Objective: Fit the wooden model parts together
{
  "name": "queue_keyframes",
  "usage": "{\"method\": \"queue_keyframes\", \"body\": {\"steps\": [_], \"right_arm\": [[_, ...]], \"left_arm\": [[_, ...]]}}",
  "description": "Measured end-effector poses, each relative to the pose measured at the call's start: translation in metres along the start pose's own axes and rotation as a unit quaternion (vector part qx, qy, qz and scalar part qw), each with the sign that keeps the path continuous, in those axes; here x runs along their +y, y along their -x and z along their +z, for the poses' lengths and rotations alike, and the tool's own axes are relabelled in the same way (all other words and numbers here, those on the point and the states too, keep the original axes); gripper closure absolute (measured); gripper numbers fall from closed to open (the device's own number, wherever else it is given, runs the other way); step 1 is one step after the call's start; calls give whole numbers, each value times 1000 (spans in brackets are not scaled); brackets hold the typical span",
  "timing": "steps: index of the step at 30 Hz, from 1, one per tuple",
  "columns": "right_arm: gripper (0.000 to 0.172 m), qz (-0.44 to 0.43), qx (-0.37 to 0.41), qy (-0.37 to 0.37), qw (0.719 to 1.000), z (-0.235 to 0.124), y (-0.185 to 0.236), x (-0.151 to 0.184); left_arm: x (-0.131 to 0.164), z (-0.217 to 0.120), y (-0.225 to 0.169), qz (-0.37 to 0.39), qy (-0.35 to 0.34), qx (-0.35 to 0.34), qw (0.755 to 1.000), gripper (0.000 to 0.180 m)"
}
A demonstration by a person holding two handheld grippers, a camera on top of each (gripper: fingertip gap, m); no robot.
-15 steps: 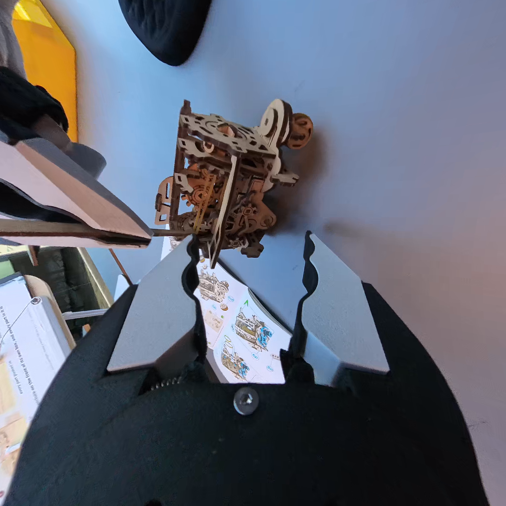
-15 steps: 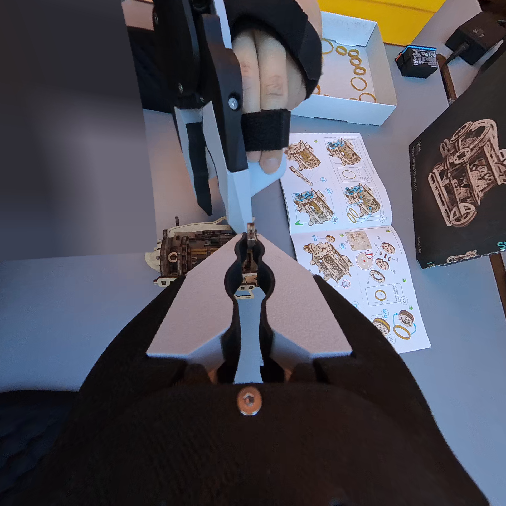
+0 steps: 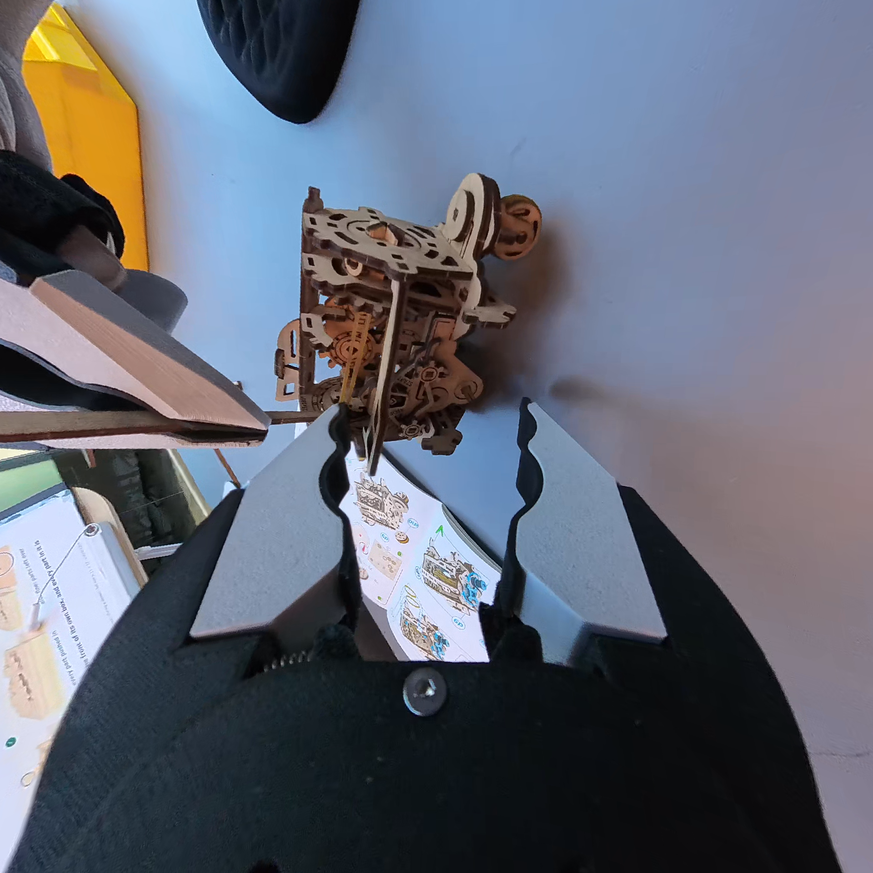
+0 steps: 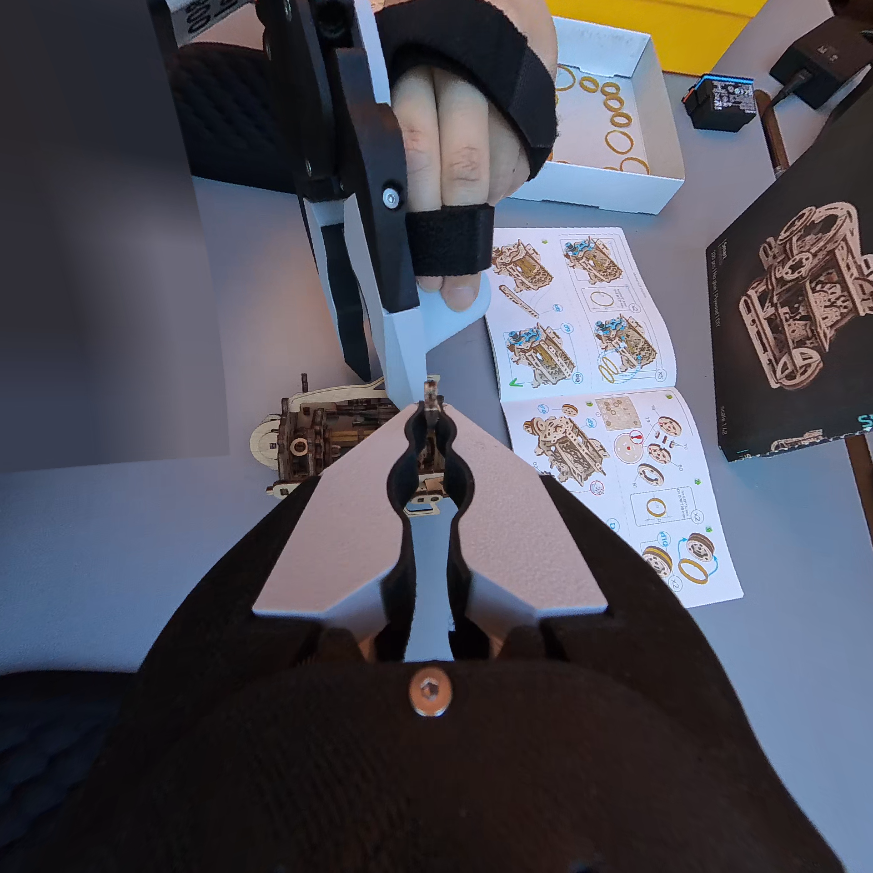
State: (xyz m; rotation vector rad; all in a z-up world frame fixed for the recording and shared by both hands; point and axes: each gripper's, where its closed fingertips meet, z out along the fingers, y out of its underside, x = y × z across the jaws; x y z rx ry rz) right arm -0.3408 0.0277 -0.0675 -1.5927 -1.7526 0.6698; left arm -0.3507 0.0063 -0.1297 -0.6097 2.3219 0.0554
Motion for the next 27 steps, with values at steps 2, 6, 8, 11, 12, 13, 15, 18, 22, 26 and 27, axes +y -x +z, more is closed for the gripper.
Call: {"method": "queue_keyframes", "body": {"steps": [2,6,8,11,12,13,15,18,22,26,27], "right_arm": [[171,1,-1,0,1000,0,0,0],[171,1,-1,0,1000,0,0,0],[171,2,-1,-1,1000,0,0,0],[171,2,-2,-1,1000,0,0,0],[171,2,-1,0,1000,0,-1,1],[171,4,-2,-1,1000,0,-1,1],[171,6,-1,-1,1000,0,-2,2],[171,7,-1,1,1000,0,-2,3],[171,8,-1,2,1000,0,-2,4],[171,13,-1,4,1000,-1,-3,6],[171,15,-1,4,1000,-1,-3,7]], "left_arm": [[-2,-1,2,2,-5,-8,1000,111],[-1,0,1,2,-4,2,1000,115],[0,0,1,1,-3,6,1000,115],[-1,1,1,5,-2,12,1000,115],[-1,1,1,7,-1,14,1000,116],[-1,0,1,8,-1,15,1000,116],[0,0,0,9,0,19,1000,117],[0,-2,0,10,1,23,1000,120],[0,-2,0,7,5,27,1000,122],[2,-2,0,10,10,29,999,125],[2,-2,0,8,10,30,999,125]]}}
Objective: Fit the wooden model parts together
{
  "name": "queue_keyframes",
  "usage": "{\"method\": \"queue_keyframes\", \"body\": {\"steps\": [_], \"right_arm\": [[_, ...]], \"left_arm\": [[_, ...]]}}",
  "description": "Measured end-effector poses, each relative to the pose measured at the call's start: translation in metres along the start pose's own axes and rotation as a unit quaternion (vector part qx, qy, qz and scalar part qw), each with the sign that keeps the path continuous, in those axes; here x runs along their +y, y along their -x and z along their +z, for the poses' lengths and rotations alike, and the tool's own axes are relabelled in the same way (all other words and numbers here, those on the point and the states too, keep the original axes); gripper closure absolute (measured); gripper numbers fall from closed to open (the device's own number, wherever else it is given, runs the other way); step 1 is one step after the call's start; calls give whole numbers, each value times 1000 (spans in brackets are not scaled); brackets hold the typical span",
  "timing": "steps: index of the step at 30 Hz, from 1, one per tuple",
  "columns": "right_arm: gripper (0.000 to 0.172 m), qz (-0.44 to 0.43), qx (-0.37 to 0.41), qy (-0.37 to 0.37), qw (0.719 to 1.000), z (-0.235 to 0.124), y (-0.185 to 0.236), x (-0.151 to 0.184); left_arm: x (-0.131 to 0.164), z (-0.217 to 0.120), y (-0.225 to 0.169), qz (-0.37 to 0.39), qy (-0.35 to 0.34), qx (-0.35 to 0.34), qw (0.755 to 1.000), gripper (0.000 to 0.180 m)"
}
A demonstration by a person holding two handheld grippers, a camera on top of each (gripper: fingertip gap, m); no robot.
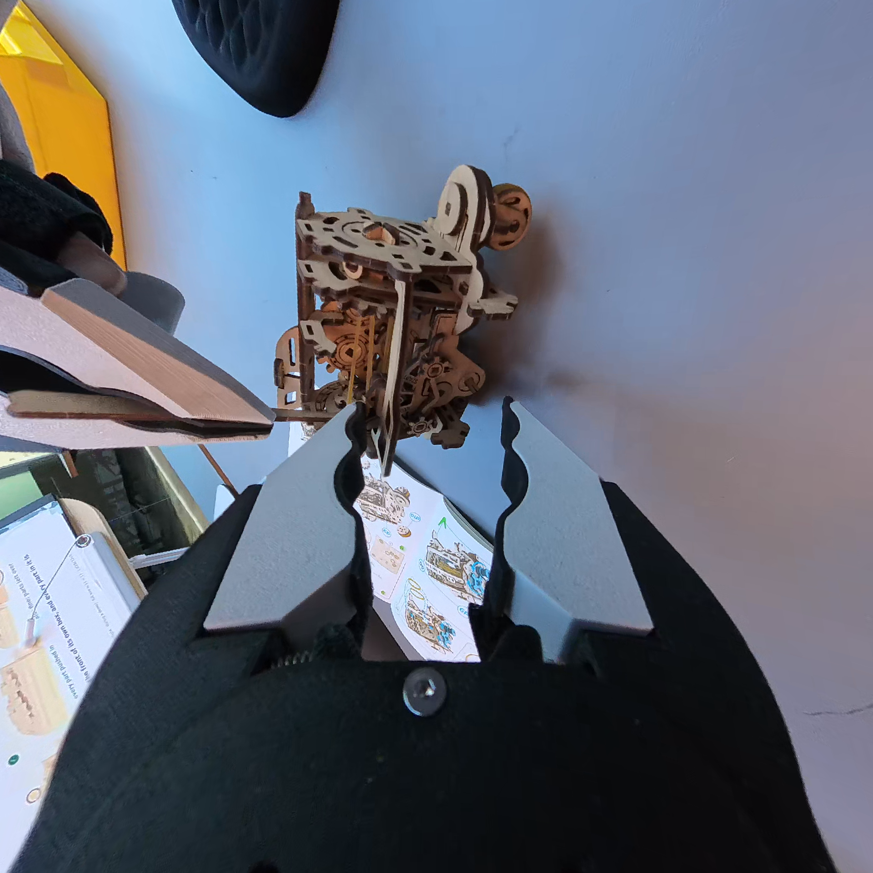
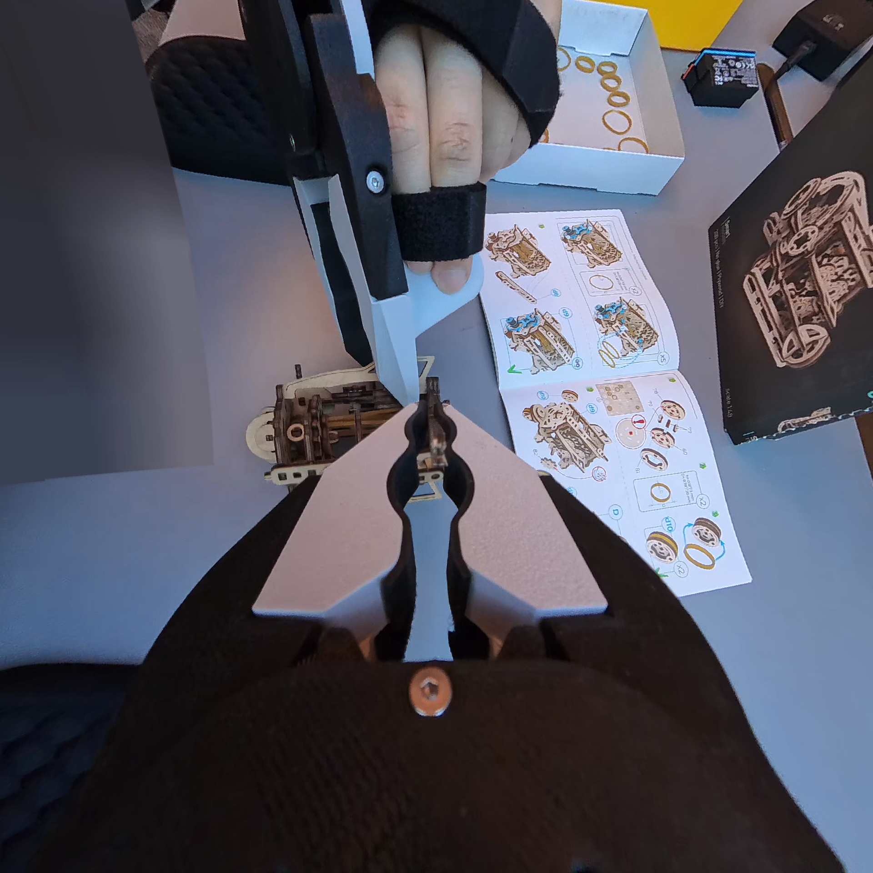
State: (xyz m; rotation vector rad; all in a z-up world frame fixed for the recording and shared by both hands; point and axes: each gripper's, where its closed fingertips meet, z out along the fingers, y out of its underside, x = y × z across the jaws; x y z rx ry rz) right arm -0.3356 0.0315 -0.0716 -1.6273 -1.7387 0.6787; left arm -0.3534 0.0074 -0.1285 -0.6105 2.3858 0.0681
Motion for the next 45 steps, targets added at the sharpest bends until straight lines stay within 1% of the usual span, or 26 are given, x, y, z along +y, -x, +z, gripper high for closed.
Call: {"method": "queue_keyframes", "body": {"steps": [6,13,16,27,30,45], "right_arm": [[171,12,-2,-2,1000,-1,-3,3],[171,26,-20,-21,999,-3,-1,3],[171,28,-20,-26,999,-3,-3,4],[171,-13,-3,-31,999,-7,-2,3],[171,-44,9,-26,999,-7,-1,2],[171,-43,25,-2,999,-11,-2,7]], "left_arm": [[0,2,-1,-23,-3,4,1000,123],[-3,2,1,-45,-18,10,999,127],[-2,3,2,-52,-15,11,998,126],[-3,5,3,-80,-25,12,996,127],[-2,6,4,-81,-27,10,996,127],[-4,7,6,-115,-45,15,992,127]]}}
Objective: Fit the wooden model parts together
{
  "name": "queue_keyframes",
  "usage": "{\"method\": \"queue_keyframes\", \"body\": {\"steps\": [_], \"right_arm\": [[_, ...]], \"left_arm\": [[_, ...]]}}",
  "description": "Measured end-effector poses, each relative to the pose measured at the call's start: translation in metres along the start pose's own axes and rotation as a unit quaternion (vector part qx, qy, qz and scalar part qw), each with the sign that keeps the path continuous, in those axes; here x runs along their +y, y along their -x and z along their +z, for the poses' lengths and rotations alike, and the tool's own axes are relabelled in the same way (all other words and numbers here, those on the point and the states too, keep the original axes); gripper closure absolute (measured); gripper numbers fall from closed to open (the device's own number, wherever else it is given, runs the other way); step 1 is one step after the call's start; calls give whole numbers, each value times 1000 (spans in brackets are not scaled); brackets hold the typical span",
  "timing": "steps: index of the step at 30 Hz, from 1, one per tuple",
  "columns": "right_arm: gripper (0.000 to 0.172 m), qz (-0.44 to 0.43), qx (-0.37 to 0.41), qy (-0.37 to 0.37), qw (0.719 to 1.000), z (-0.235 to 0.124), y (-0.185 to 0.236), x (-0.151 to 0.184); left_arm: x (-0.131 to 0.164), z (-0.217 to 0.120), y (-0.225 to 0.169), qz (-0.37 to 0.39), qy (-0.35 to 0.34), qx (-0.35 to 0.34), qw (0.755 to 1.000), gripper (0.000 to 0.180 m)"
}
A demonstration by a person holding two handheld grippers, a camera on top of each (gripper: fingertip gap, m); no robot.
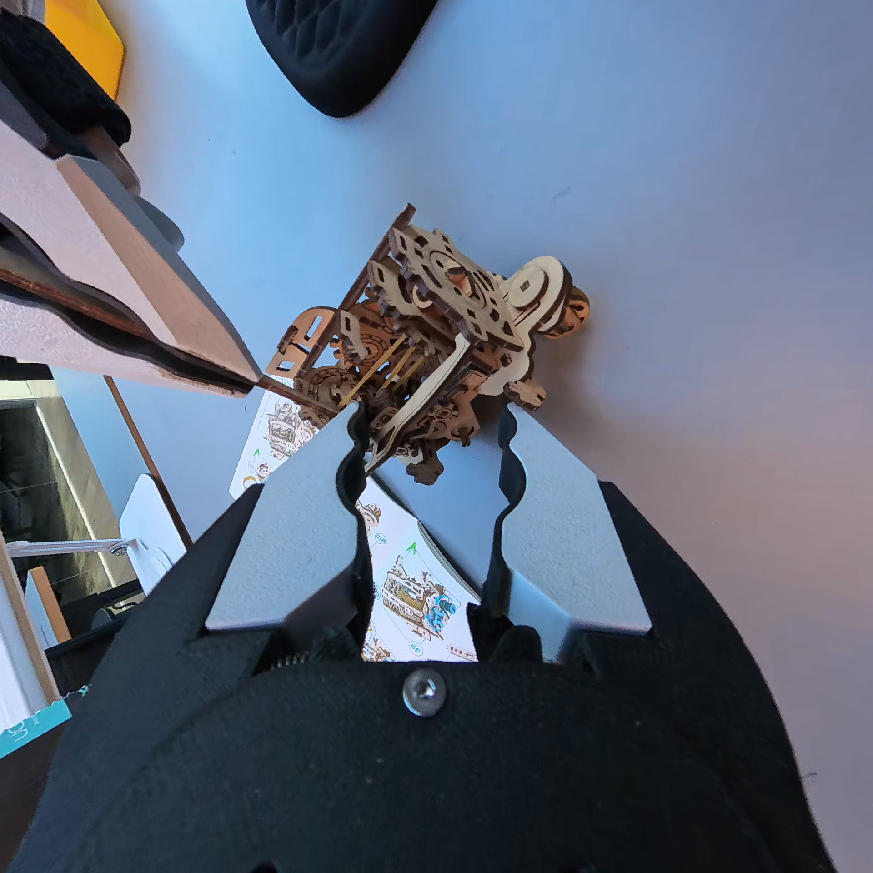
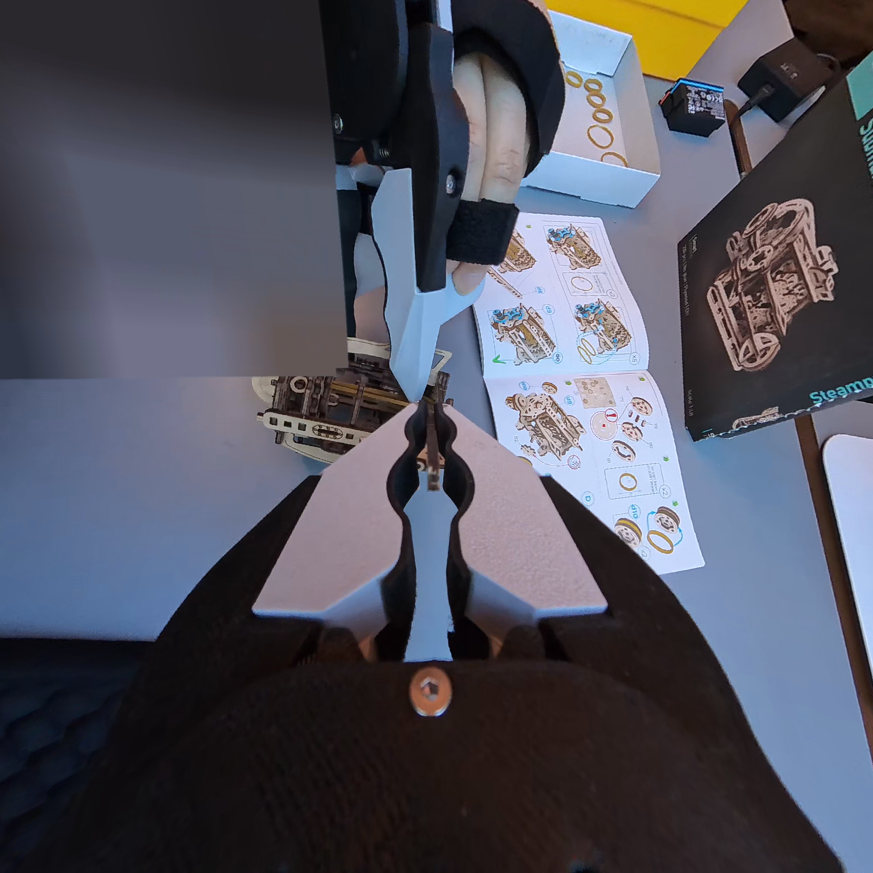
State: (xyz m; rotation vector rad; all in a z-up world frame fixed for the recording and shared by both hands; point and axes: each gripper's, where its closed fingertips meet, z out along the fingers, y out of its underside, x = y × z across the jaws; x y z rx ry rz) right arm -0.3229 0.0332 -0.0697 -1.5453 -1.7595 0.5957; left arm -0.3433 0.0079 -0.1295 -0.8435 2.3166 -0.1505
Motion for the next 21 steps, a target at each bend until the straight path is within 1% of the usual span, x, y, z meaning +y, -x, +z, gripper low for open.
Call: {"method": "queue_keyframes", "body": {"steps": [4,8,12,17,21], "right_arm": [[171,22,5,13,1000,-1,-2,2],[172,72,7,34,997,-1,-5,5],[172,118,9,38,992,-2,-6,7],[172,112,25,61,992,-4,-5,9],[172,108,19,46,993,-3,-5,5]], "left_arm": [[0,1,1,-7,-4,1,1000,127],[0,1,2,-17,-10,1,1000,126],[-1,1,2,-26,-14,2,1000,126],[0,1,2,-29,-13,4,1000,127],[0,0,2,-24,-10,2,1000,129]]}}
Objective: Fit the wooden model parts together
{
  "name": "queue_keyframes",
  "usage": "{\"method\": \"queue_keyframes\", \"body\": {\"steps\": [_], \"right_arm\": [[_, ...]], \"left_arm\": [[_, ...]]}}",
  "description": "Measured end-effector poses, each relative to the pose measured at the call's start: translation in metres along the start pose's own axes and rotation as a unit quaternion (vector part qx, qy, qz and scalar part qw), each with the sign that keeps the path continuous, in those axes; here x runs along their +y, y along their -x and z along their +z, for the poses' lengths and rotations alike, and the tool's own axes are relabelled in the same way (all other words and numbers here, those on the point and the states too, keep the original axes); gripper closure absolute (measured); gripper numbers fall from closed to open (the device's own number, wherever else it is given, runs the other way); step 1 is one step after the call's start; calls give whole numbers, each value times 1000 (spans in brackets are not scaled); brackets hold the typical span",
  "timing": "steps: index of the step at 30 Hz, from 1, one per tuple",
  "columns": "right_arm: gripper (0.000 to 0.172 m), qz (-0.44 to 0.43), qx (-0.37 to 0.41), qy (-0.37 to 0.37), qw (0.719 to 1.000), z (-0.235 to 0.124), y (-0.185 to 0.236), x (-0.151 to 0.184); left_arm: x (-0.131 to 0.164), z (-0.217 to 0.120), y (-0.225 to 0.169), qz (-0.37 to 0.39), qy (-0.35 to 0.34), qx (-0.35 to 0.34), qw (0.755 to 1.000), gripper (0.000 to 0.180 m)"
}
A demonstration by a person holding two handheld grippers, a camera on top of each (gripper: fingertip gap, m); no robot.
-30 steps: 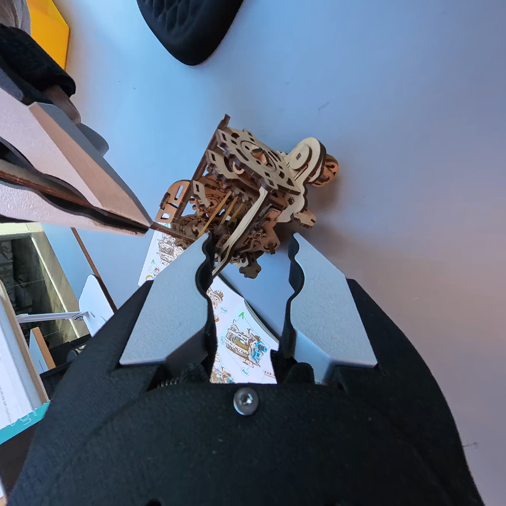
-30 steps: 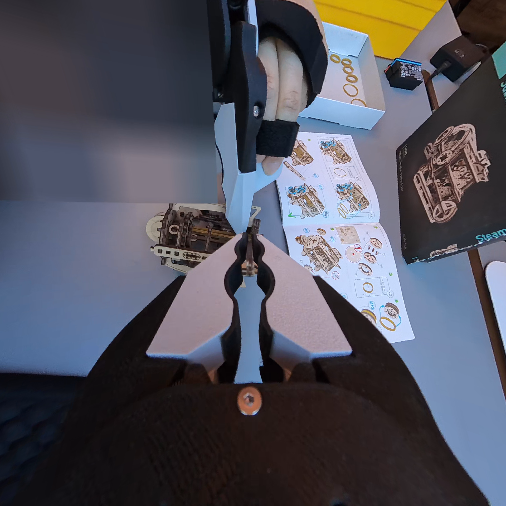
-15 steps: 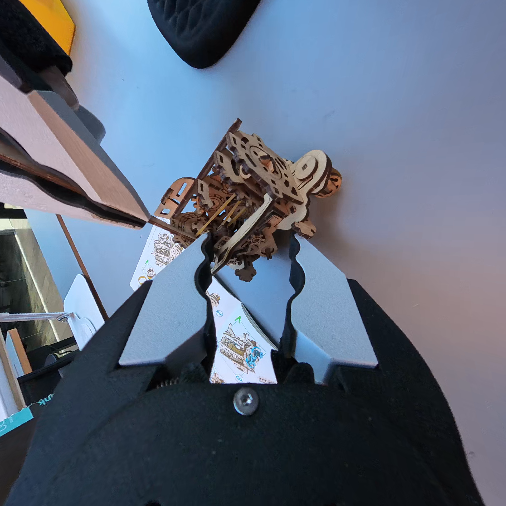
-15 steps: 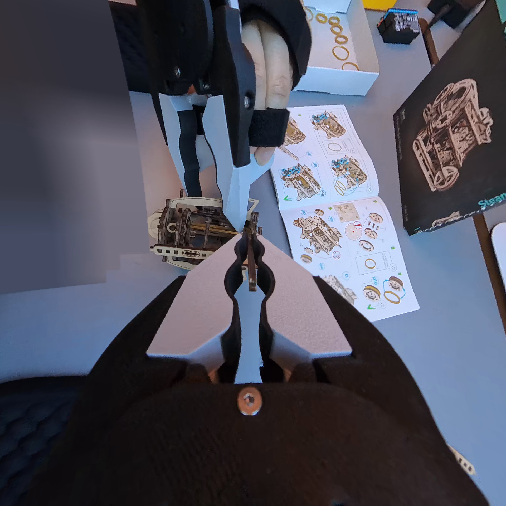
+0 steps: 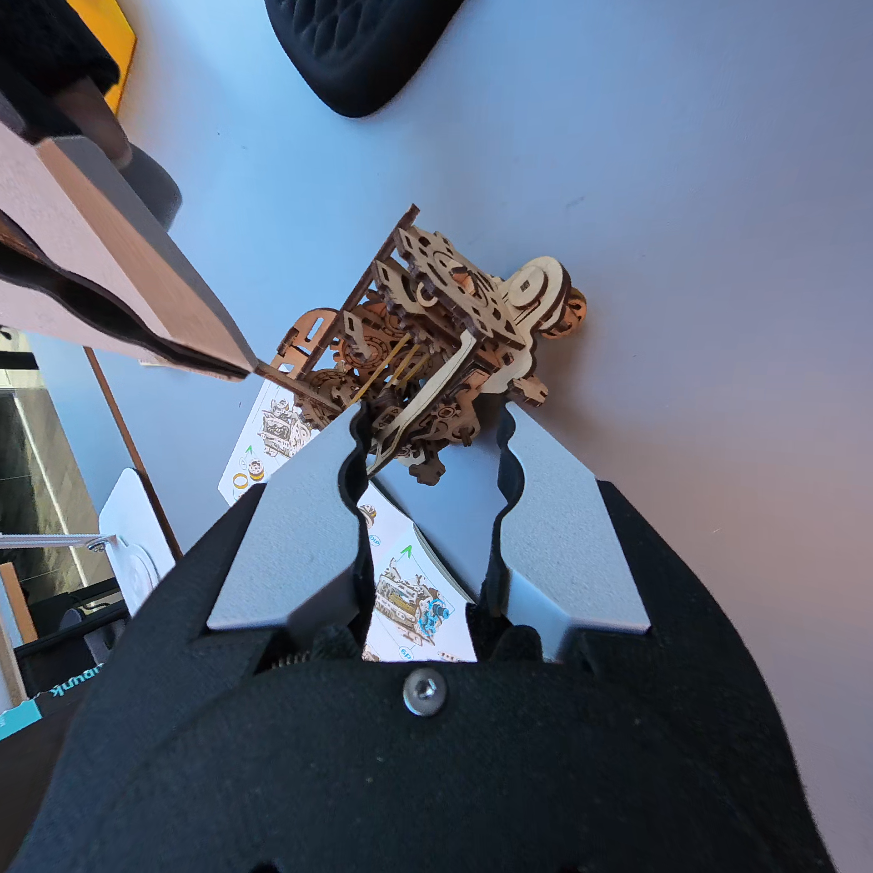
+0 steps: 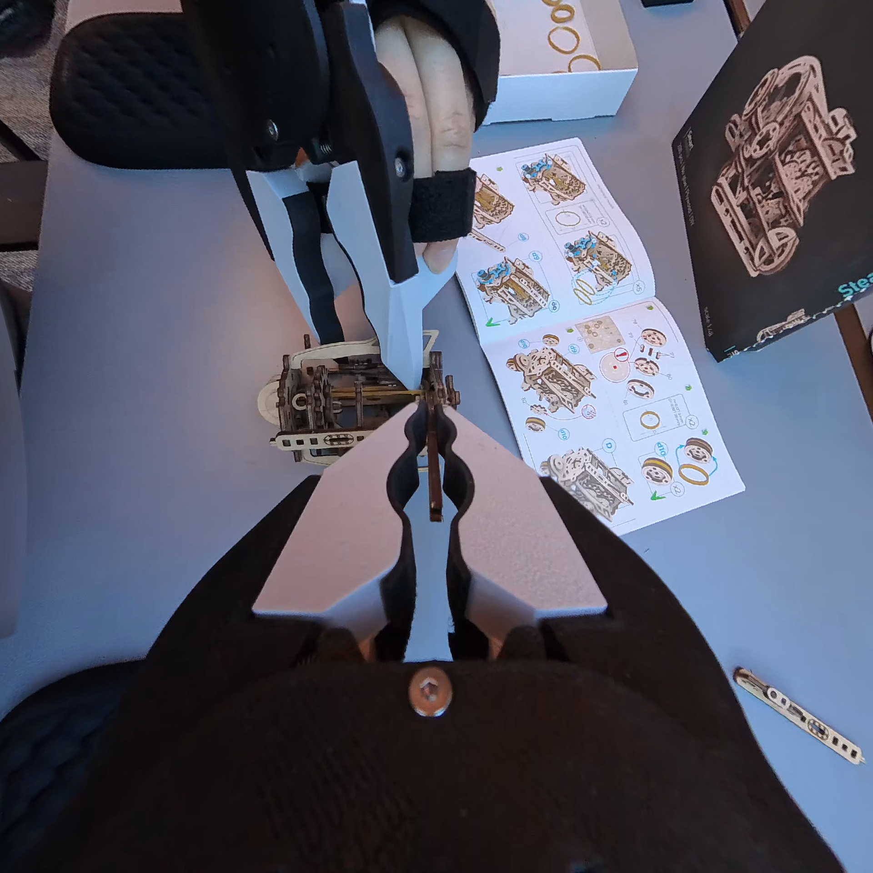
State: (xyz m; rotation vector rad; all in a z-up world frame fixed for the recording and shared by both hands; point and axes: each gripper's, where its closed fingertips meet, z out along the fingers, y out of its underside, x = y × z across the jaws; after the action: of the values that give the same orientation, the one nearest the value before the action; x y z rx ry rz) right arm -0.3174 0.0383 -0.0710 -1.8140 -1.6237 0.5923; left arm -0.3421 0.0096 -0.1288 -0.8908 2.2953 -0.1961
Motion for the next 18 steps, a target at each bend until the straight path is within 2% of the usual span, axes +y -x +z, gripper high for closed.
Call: {"method": "queue_keyframes", "body": {"steps": [6,14,18], "right_arm": [[171,-12,-4,5,1000,2,0,4],[172,6,-20,17,1000,4,-1,13],[172,1,-27,5,1000,5,1,9]], "left_arm": [[0,-1,-1,-12,-2,5,1000,128],[1,-3,1,-24,11,22,999,136],[0,-1,3,-21,3,8,1000,137]]}}
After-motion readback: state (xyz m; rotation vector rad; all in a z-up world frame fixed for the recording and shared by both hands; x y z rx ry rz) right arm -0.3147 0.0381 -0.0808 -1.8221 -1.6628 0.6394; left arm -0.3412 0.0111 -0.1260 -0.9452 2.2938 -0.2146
